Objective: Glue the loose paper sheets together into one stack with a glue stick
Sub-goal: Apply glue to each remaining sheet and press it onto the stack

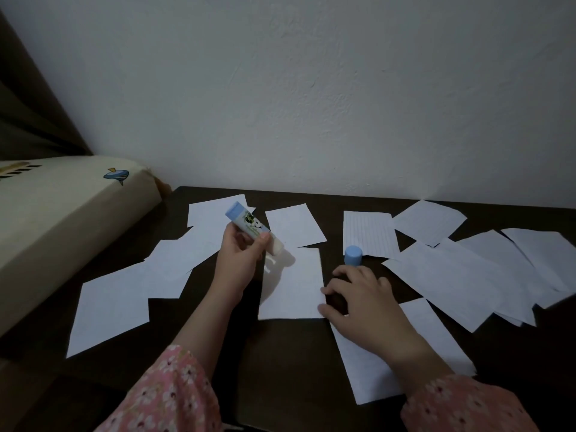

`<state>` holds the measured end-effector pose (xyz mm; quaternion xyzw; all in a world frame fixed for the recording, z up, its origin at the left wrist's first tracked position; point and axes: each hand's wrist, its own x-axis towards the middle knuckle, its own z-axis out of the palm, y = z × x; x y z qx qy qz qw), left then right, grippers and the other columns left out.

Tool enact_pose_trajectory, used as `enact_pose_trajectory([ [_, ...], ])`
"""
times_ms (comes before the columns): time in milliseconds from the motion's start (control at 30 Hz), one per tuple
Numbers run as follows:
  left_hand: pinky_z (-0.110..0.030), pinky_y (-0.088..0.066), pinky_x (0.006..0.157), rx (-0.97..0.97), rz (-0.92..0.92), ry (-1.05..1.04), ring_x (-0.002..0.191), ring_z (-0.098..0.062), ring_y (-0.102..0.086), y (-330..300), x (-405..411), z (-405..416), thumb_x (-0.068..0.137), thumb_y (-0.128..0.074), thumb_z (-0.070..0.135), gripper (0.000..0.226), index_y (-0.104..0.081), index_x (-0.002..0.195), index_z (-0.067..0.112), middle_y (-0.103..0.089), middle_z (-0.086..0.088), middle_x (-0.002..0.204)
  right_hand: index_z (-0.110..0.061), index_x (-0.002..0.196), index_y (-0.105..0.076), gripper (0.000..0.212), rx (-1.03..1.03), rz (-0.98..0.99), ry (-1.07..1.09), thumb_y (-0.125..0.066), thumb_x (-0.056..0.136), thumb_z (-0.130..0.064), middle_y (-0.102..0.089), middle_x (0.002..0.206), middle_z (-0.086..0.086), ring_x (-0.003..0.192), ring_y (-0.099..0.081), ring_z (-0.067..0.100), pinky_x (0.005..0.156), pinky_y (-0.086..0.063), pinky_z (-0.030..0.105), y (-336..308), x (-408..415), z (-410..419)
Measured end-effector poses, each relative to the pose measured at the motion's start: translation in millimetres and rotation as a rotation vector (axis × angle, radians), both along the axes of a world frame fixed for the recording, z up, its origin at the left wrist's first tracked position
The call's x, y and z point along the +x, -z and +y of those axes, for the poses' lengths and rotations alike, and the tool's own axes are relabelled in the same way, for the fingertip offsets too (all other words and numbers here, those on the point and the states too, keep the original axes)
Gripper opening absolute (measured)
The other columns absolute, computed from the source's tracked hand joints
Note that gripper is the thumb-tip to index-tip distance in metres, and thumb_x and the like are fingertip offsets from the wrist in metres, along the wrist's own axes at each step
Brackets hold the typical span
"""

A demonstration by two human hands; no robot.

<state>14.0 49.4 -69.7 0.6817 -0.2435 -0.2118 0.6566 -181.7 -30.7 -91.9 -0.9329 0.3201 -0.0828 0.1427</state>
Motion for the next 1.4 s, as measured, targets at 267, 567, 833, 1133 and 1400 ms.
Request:
enact_pose_trajectory([
  [267, -0.024, -0.048, 0.084, 0.192, -0.433, 0.339, 0.101, -0.007, -0.056, -2.4, -20.0, 9.7, 0.085, -0.069, 0.023, 0.049, -0.043, 0.124, 0.035, -0.056, 0.01, 0.117, -0.035, 0.12, -0.05, 0.034, 0.069, -0.089, 0.011, -0.05, 0.091, -0.054, -0.033, 0.149, -0.017, 0.142, -0.018, 0.008, 0.114, -0.014, 0.046, 4.2, 3.7, 5.9],
  [567, -0.02, -0.047, 0.085, 0.285, -0.587, 0.496, 0.101, -0.009, -0.058, -3.7, -30.6, 23.6, 0.082, -0.072, 0.018, 0.052, -0.039, 0.105, 0.051, -0.056, 0.023, 0.104, -0.038, 0.137, -0.041, 0.05, 0.084, 0.006, -0.03, -0.048, 0.091, -0.056, -0.022, 0.155, -0.017, 0.146, -0.009, 0.011, 0.115, -0.009, 0.05, 4.0, 1.4, 3.1],
  [833, -0.011, -0.044, 0.082, 0.331, -0.584, 0.525, 0.099, -0.001, -0.057, -0.4, -32.2, 24.1, 0.082, -0.072, 0.018, 0.052, -0.04, 0.113, 0.046, -0.056, 0.024, 0.106, -0.033, 0.129, -0.047, 0.041, 0.091, -0.021, 0.017, -0.045, 0.093, -0.052, -0.026, 0.153, -0.013, 0.145, -0.013, 0.013, 0.114, -0.012, 0.054, 4.7, 10.0, 9.7],
  [1133, -0.021, -0.045, 0.089, 0.366, -0.533, 0.534, 0.107, -0.007, -0.056, 0.7, -29.1, 23.6, 0.083, -0.071, 0.017, 0.056, -0.04, 0.12, 0.045, -0.056, 0.022, 0.111, -0.031, 0.125, -0.045, 0.04, 0.087, -0.011, 0.055, -0.046, 0.092, -0.052, -0.028, 0.147, -0.011, 0.143, -0.015, 0.016, 0.113, -0.014, 0.057, 9.3, 18.2, 14.2],
  [1400, -0.031, -0.044, 0.097, 0.417, -0.529, 0.484, 0.112, -0.009, -0.053, -2.0, -20.2, 25.2, 0.083, -0.071, 0.013, 0.062, -0.039, 0.127, 0.043, -0.055, 0.012, 0.123, -0.03, 0.127, -0.044, 0.039, 0.088, -0.024, 0.062, -0.045, 0.092, -0.048, -0.027, 0.147, -0.011, 0.144, -0.014, 0.016, 0.112, -0.014, 0.055, 9.5, 17.6, 16.0],
])
